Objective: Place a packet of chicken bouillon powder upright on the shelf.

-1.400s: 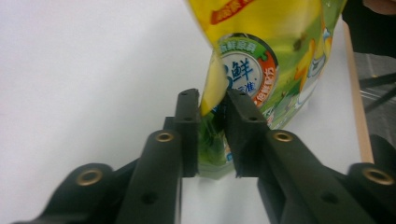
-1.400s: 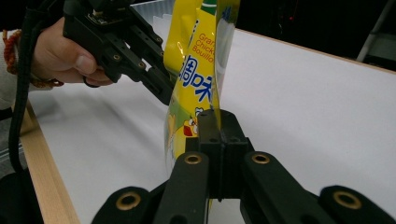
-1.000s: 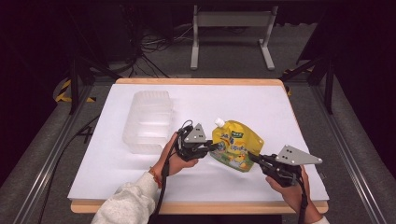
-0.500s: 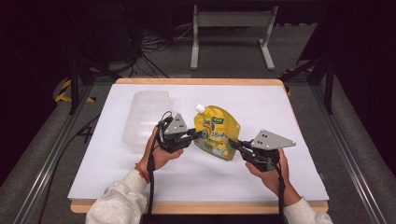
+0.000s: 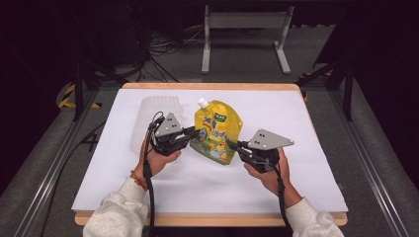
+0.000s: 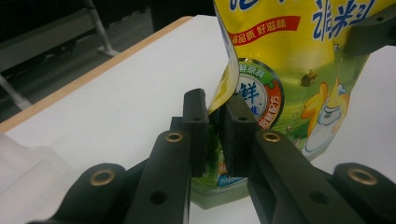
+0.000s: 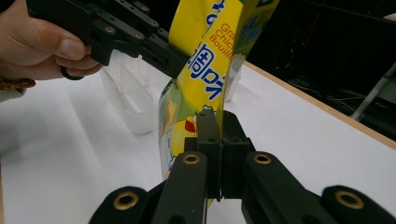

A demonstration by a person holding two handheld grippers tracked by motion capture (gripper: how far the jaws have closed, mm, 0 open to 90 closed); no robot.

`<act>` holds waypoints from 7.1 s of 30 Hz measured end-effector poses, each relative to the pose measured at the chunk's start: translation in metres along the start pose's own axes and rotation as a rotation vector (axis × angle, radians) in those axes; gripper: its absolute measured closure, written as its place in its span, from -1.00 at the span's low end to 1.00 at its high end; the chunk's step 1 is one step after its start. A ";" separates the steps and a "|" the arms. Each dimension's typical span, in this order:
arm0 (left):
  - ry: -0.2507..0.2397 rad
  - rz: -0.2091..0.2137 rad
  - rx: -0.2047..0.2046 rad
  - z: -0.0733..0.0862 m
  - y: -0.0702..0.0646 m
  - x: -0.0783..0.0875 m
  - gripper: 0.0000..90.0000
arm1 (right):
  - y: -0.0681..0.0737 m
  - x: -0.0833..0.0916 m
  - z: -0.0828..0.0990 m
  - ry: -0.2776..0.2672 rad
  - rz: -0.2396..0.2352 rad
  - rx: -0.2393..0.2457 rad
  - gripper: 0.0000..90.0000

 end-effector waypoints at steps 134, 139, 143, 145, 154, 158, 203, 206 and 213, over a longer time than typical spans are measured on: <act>0.050 -0.292 0.232 0.119 0.104 0.059 0.72 | 0.054 -0.176 -0.044 0.025 -0.109 0.039 0.84; 0.055 -0.298 0.241 0.117 0.104 0.060 0.68 | 0.054 -0.173 -0.046 0.022 -0.102 0.045 0.84; 0.048 -0.293 0.253 0.115 0.103 0.062 0.64 | 0.054 -0.169 -0.050 0.010 -0.088 0.054 0.83; 0.044 -0.293 0.256 0.113 0.103 0.063 0.60 | 0.053 -0.165 -0.053 0.003 -0.087 0.058 0.80; -0.038 -0.287 0.276 0.098 0.098 0.074 0.54 | 0.052 -0.152 -0.062 -0.017 -0.080 0.070 0.78; -0.051 -0.297 0.272 0.093 0.096 0.078 0.54 | 0.051 -0.148 -0.066 -0.018 -0.065 0.083 0.74; -0.050 -0.310 0.149 0.079 0.029 0.090 -0.12 | 0.025 -0.090 -0.054 0.085 0.018 0.180 0.30; -0.046 -0.302 0.146 0.079 0.023 0.088 -0.16 | 0.023 -0.089 -0.050 0.095 0.017 0.180 0.26; -0.007 -0.276 0.096 0.084 0.002 0.078 -0.27 | 0.011 -0.078 -0.035 0.123 0.039 0.186 0.21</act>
Point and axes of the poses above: each handheld gripper's, and its own axes: x roughly backward along the jaws, z roughly out of its underside, y roughly to its left, the point moved 8 cm from there along -x, roughly forward along the jaws, and after that the axes turned 8 degrees about y, right-handed, at the moved point
